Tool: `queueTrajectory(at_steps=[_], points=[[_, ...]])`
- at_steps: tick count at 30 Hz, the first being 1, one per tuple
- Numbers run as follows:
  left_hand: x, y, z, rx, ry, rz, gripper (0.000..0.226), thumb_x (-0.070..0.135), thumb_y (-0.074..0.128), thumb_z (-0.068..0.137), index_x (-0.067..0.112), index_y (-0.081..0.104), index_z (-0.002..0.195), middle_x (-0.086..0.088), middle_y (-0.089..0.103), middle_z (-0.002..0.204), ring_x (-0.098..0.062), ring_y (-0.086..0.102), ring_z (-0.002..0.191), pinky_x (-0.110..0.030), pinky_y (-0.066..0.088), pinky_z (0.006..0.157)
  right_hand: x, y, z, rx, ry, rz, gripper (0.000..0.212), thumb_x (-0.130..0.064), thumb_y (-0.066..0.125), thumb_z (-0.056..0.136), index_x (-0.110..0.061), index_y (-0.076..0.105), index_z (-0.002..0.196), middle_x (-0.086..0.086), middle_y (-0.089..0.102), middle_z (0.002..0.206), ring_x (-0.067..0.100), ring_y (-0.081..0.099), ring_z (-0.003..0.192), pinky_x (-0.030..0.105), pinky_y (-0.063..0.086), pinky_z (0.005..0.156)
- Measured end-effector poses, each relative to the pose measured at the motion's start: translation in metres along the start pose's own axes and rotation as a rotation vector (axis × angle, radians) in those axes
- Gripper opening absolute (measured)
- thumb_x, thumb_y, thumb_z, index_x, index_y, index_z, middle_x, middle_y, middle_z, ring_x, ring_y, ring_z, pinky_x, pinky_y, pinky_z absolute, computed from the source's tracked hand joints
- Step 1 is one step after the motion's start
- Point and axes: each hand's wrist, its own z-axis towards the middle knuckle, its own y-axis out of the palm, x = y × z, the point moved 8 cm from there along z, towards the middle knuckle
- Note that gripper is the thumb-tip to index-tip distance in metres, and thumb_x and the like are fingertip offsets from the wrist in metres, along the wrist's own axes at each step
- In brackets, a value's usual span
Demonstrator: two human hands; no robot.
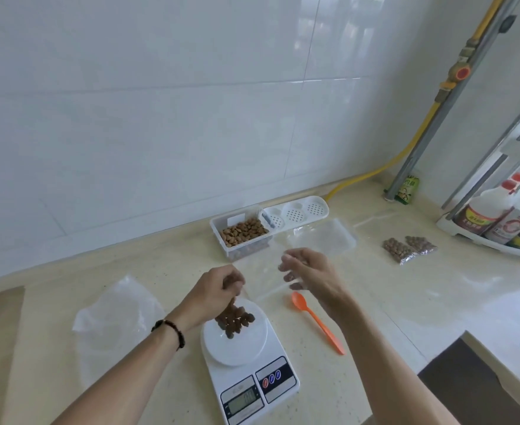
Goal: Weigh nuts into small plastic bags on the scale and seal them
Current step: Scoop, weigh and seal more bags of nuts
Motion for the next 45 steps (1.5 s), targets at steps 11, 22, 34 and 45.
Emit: queueTrajectory(at_steps=[11, 22, 34, 45], points=[[-0.039, 0.03, 0.021, -0.01, -0.086, 0.215, 0.007, 0.023, 0.071, 0.084, 0.02, 0.066, 0.087, 0.006, 0.066, 0.081, -0.01, 0.065, 0.074, -0.027, 0.053, 0.069, 0.108, 0.007, 0.013, 0.1, 0.281, -0.128, 0.012, -0.009, 0.061, 0.095, -0.006, 0.068, 0.087, 0.013, 0.071, 0.08, 0.017, 0.064, 0.063, 0.034, 0.06, 0.068], [-0.053, 0.038, 0.013, 0.157, 0.098, 0.566, 0.039, 0.035, 0.06, 0.09, 0.012, 0.061, 0.122, -0.006, 0.062, 0.117, -0.026, 0.055, 0.11, -0.039, 0.044, 0.093, 0.114, -0.001, 0.019, 0.204, 0.198, -0.532, 0.051, -0.031, 0.056, 0.094, -0.008, 0.046, 0.138, 0.012, 0.051, 0.135, 0.028, 0.047, 0.123, 0.039, 0.039, 0.1], [-0.108, 0.039, -0.083, 0.143, 0.056, 0.852, 0.075, 0.062, 0.008, 0.097, 0.013, 0.019, 0.153, -0.009, 0.017, 0.16, -0.029, 0.001, 0.15, -0.055, 0.0, 0.118, 0.093, 0.071, -0.02, -0.064, -0.243, -1.083, 0.074, -0.06, 0.002, 0.093, -0.024, 0.016, 0.156, -0.001, 0.002, 0.165, 0.02, -0.003, 0.152, 0.044, 0.002, 0.121], [-0.129, 0.049, -0.102, 0.12, 0.021, 0.905, 0.076, 0.065, 0.006, 0.096, 0.015, 0.004, 0.153, -0.01, 0.007, 0.162, -0.029, -0.006, 0.149, -0.056, -0.003, 0.118, 0.104, 0.089, -0.027, -0.077, -0.253, -1.153, 0.081, -0.062, -0.007, 0.087, -0.023, 0.009, 0.157, -0.001, -0.007, 0.165, 0.02, -0.009, 0.151, 0.042, -0.009, 0.12]])
